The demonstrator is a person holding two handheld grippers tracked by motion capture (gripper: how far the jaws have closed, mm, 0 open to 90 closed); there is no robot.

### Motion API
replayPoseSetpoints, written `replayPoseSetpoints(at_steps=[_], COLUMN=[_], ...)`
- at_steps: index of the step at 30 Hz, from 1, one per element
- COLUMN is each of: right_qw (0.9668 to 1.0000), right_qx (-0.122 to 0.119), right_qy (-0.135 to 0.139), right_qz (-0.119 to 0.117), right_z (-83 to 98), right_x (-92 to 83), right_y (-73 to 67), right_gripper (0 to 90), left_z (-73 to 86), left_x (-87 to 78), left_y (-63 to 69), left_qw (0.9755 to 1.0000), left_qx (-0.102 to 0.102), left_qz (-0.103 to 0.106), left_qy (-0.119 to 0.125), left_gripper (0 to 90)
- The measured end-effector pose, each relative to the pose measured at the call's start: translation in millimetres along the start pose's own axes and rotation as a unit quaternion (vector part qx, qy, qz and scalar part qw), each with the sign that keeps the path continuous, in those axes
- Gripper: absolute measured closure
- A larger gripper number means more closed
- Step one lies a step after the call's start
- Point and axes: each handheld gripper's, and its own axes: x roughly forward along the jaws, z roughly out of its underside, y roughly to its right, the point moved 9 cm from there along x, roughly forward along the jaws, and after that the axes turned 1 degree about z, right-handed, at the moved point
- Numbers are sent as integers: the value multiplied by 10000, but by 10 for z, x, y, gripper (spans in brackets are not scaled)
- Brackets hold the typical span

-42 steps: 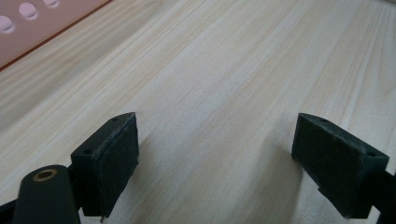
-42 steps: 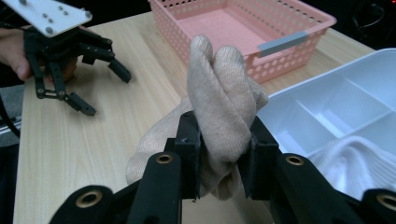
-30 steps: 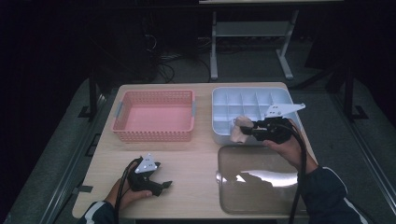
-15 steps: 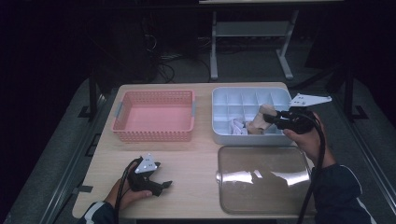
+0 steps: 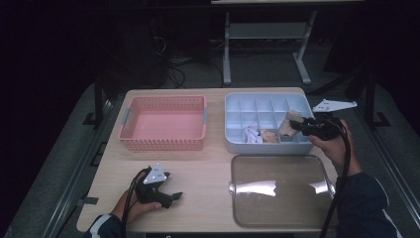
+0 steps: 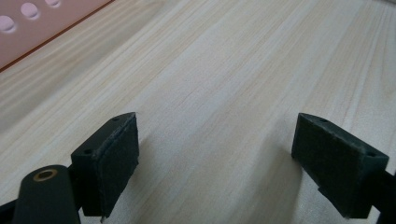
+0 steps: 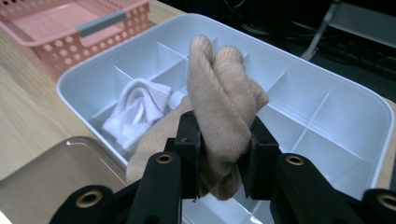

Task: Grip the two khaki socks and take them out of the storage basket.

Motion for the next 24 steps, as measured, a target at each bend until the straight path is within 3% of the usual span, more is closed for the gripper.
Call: replayPoseSetpoints(at_steps=[7, 11, 18, 24], right_qw=[9999, 9996, 9971, 9958], right_qx=[44, -65, -270, -239], right_qy=[-102, -206, -604, -835], right_qz=[67, 189, 365, 295], right_z=[64, 91, 215, 294], right_x=[14, 40, 174, 263], right_y=[40, 65, 89, 110], right_gripper=[706, 706, 705, 703], left_z=[1, 1, 0, 0], left_x=[-1, 0, 0, 0], left_y=[1, 1, 1, 1], left_qw=[10000, 10000, 10000, 10000], left_qx=[-10, -11, -11, -11], left_qz=[-14, -14, -13, -13], left_qy=[-6, -4, -4, -4], left_gripper=[139, 139, 139, 139])
